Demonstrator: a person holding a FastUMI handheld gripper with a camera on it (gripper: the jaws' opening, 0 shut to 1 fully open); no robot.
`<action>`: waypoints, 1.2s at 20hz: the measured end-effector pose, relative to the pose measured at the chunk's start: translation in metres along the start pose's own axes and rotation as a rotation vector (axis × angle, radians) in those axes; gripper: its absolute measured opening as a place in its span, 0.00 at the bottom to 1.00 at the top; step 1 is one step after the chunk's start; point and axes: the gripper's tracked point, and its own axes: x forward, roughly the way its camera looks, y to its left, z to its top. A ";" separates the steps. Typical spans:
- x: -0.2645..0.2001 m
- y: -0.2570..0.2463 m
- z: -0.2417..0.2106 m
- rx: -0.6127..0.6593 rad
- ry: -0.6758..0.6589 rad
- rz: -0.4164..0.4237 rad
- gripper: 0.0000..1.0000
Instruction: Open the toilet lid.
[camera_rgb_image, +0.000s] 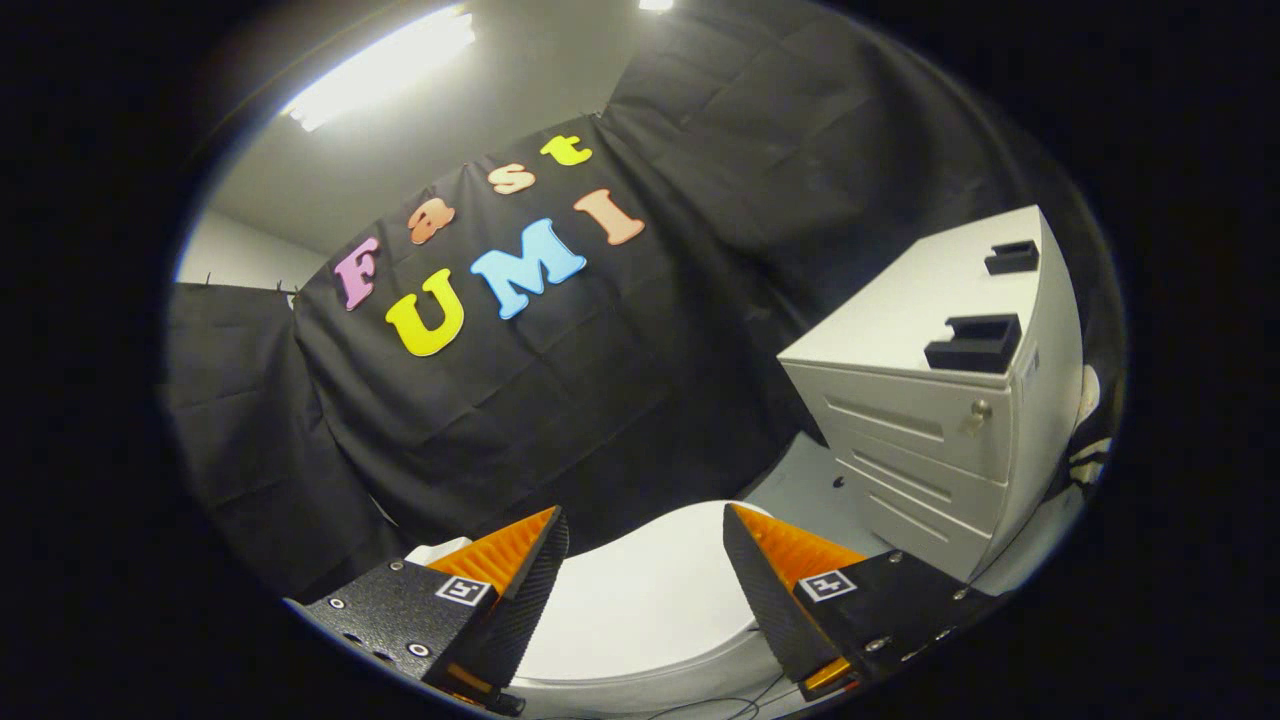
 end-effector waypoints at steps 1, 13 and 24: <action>0.002 -0.004 -0.004 0.043 0.006 -0.006 0.96; 0.007 -0.091 -0.060 0.408 0.034 -0.192 0.96; 0.012 -0.149 -0.111 0.633 0.117 -0.313 0.95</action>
